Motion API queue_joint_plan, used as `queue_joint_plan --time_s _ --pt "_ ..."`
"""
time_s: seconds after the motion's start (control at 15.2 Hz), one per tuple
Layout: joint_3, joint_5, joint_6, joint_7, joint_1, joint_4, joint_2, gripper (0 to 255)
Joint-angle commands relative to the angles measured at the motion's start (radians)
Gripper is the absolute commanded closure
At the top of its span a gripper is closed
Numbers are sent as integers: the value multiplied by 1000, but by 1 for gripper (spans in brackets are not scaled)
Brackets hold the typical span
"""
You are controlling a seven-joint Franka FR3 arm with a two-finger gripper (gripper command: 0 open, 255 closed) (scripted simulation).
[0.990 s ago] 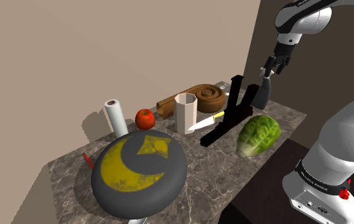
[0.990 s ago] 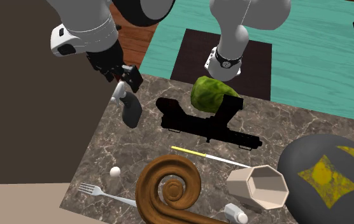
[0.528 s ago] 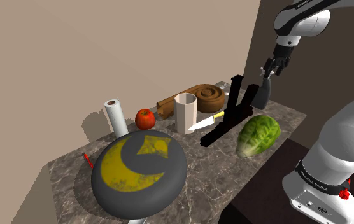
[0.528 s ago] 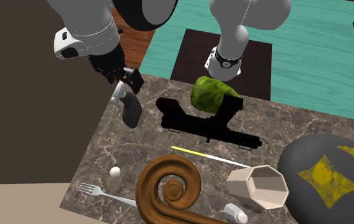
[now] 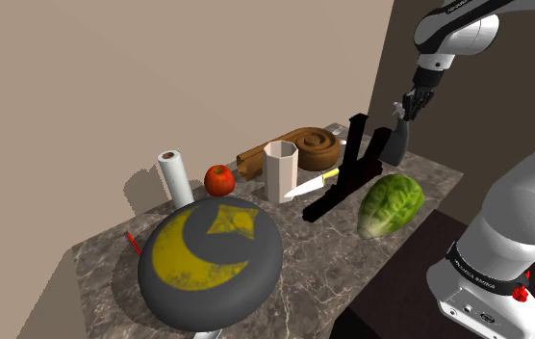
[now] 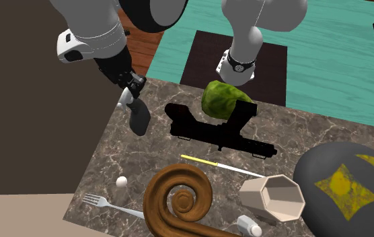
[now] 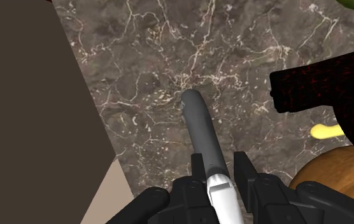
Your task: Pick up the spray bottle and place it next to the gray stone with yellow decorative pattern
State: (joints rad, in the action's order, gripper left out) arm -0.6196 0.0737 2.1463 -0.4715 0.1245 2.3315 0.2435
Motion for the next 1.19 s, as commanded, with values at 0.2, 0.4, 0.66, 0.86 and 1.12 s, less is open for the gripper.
queue_joint_plan --time_s 0.2,0.4,0.66,0.86,1.12 --pt "0 0 0 0 0 0 0 255" --pt "8 9 -42 10 2 -25 19 255" --pt "19 17 -98 21 4 -62 41 255" --pt "27 22 -140 28 5 -92 54 255" --pt "36 25 -195 35 5 -134 68 255"
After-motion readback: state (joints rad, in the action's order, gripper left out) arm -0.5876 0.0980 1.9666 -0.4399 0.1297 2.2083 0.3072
